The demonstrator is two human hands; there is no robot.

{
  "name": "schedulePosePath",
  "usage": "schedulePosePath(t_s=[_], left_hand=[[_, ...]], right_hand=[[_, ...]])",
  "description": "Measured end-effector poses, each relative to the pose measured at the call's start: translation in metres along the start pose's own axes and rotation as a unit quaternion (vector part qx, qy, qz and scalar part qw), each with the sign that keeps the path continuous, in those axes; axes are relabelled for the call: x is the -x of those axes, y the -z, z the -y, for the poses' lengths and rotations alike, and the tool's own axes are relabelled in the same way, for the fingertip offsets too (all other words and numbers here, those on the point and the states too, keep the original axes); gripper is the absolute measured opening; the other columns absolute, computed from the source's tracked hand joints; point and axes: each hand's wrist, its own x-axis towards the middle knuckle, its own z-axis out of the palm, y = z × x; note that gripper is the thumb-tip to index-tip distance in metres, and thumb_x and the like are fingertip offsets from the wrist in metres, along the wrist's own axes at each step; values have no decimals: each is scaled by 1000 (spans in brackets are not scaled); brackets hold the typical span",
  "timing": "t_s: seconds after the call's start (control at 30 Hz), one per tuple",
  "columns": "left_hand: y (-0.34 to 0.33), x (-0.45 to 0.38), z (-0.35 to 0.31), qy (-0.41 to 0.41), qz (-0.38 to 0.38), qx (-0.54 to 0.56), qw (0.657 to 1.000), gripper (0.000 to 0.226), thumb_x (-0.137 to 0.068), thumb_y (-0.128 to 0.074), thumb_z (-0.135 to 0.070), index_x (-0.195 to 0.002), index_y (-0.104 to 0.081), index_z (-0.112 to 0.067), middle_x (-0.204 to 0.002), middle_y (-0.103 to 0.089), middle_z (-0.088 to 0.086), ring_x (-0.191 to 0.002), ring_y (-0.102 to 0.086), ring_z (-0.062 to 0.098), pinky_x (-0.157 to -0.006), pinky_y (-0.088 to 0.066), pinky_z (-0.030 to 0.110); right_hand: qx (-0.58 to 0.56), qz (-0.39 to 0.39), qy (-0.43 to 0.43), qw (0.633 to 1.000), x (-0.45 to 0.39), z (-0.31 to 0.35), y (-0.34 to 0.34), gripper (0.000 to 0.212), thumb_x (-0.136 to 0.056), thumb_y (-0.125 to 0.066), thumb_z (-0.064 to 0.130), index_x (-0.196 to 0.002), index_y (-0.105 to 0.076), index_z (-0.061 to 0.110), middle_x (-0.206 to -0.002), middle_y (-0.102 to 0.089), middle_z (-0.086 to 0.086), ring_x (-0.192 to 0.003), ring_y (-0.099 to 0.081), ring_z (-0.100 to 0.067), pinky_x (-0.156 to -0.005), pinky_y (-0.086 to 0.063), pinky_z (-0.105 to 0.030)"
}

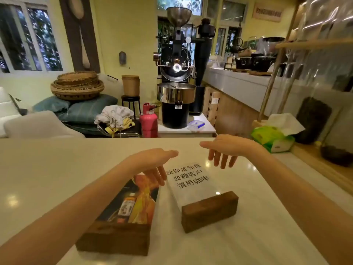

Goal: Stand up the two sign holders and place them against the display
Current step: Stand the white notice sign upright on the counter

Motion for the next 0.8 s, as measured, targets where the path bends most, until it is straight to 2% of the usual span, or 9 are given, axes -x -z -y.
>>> schedulePosePath(t_s=[0.07,0.2,0.33,0.43,0.5,0.57,0.67,0.77,0.8], left_hand=[[-9,0,2,32,11,22,999,71,-87,-35,-54,-137,-26,-6,-86,-65,14,-64,-67,22,-48,-55,25],[-29,-1,11,60,25,60,996,73,-88,-39,-50,-139,-20,-2,-93,-64,24,-66,-67,29,-63,-57,34],[-42,-3,15,70,27,106,992,70,-87,-41,-47,-139,-21,-3,-99,-64,27,-66,-67,29,-59,-57,33],[-51,-5,17,93,46,168,980,67,-87,-46,-42,-139,-22,-8,-101,-58,27,-78,-67,35,-62,-58,37],[-56,-6,19,102,52,210,971,64,-87,-49,-37,-139,-23,-9,-105,-55,27,-85,-64,38,-72,-56,42],[-58,-6,20,108,55,252,960,64,-86,-53,-31,-138,-25,-7,-119,-50,30,-98,-60,43,-77,-53,43],[-58,-7,21,107,73,278,952,60,-84,-58,-18,-135,-30,-4,-136,-39,31,-111,-54,47,-71,-56,44],[-59,-9,22,92,77,257,959,51,-80,-60,-1,-127,-40,1,-131,-50,24,-100,-61,39,-61,-59,39],[-60,-9,22,90,69,241,964,49,-79,-61,3,-124,-42,3,-127,-53,23,-95,-64,36,-61,-59,38]], right_hand=[[-13,25,-32,999,0,-8,-6,63,-86,-33,58,-92,-64,3,-82,-70,-12,-70,-68,-27,-64,-55,-34],[-39,66,-70,995,-6,-32,-22,63,-86,-33,59,-94,-62,4,-82,-71,-14,-70,-69,-27,-67,-58,-36],[-75,79,-86,990,-12,-49,-37,58,-85,-37,57,-97,-61,6,-83,-68,-12,-71,-67,-23,-65,-58,-34],[-108,62,-82,989,-16,-57,-48,50,-85,-43,53,-99,-60,8,-85,-64,-6,-71,-62,-18,-63,-55,-29],[-152,62,-83,983,-20,-62,-52,49,-84,-48,50,-106,-57,7,-90,-61,-7,-74,-59,-18,-65,-53,-28],[-200,87,-89,972,-23,-65,-56,51,-84,-51,46,-116,-52,6,-100,-61,-8,-81,-59,-20,-68,-51,-29],[-250,126,-86,956,-25,-68,-58,51,-84,-55,40,-122,-48,8,-109,-60,-9,-91,-59,-24,-73,-51,-31],[-242,140,-61,958,-18,-67,-56,44,-81,-61,29,-120,-49,11,-103,-58,-2,-83,-59,-18,-57,-53,-22],[-224,129,-54,965,-15,-67,-56,51,-79,-65,25,-125,-46,11,-103,-55,-1,-79,-56,-15,-54,-51,-20]])
